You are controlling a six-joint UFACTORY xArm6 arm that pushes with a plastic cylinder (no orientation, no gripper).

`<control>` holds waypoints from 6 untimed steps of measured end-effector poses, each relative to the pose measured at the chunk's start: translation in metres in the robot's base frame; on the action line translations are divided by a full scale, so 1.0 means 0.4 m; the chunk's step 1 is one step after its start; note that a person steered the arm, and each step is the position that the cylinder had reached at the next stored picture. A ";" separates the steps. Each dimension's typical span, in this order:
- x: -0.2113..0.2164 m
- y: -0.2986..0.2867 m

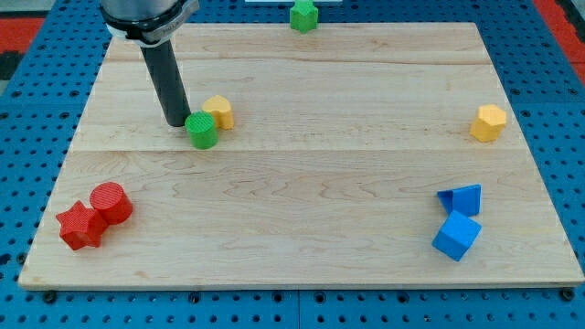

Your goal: Push the green circle to the bottom center of the board

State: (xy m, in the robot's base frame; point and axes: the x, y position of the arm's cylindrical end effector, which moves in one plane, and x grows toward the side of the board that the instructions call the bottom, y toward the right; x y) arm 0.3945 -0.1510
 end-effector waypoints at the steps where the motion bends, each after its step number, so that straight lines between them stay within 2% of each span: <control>1: -0.003 0.001; 6: 0.025 -0.005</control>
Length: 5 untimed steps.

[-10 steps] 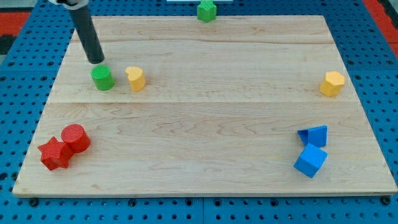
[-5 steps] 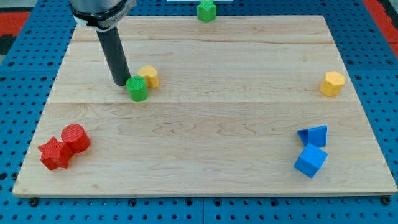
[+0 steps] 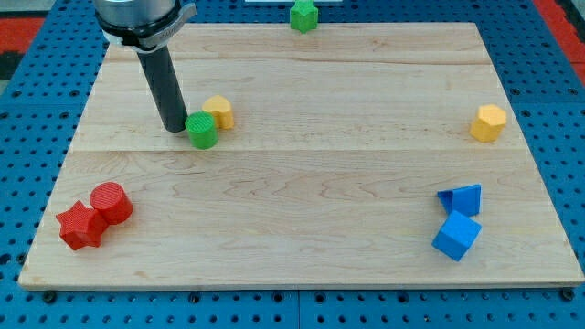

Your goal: Push the green circle to the bottom center of the board

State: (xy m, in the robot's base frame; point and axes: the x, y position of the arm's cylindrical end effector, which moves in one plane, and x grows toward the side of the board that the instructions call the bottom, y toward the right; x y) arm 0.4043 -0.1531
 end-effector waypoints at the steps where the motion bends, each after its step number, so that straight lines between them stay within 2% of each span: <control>1: -0.014 0.021; 2: -0.009 0.078; 3: 0.204 0.164; 4: 0.260 0.209; 5: 0.185 0.186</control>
State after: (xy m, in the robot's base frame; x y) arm 0.4783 -0.0788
